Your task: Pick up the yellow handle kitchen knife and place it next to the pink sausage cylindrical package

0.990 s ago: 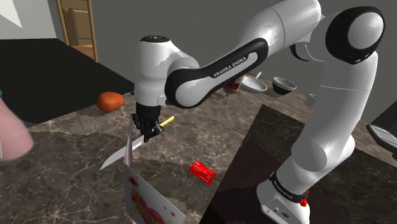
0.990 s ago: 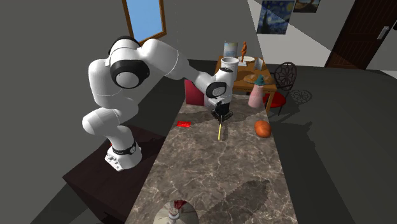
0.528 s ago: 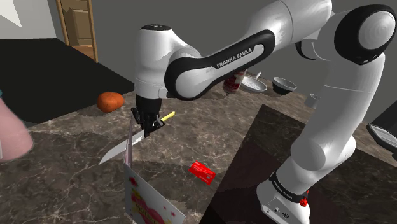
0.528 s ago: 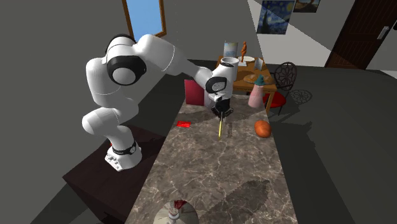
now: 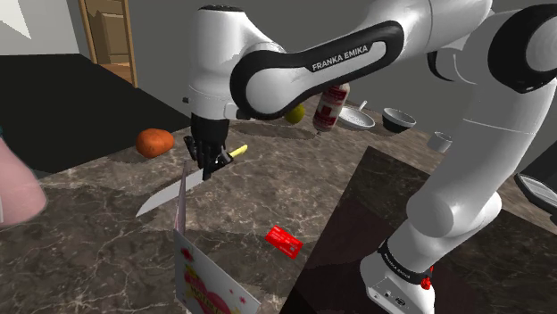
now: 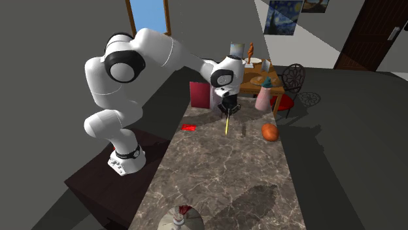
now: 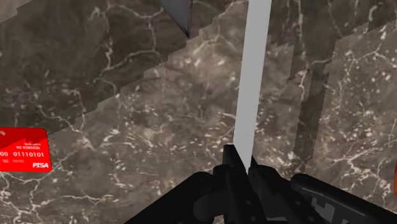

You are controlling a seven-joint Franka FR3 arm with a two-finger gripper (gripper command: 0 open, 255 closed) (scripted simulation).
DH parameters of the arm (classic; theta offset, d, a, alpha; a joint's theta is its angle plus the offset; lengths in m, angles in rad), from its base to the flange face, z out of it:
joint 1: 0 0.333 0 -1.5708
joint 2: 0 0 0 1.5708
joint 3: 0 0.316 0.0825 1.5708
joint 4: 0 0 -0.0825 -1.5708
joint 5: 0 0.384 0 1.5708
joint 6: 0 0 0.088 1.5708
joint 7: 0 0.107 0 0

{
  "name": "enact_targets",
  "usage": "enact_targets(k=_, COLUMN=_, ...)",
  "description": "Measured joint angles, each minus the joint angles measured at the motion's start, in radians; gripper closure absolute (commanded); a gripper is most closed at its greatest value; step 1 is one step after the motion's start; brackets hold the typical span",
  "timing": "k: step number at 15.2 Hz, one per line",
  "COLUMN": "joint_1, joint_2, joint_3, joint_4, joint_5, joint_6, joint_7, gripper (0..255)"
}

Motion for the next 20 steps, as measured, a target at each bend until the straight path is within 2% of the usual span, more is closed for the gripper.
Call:
enact_targets(k=11, joint_1=-0.058, joint_2=-0.092, joint_3=0.049, joint_4=0.084, joint_5=0.101, joint_6=-0.125, joint_7=-0.069, gripper=255)
enact_targets(k=20, joint_1=-0.079, joint_2=-0.137, joint_3=0.065, joint_4=0.18, joint_5=0.15, joint_6=-0.239, joint_7=-0.101, gripper=255)
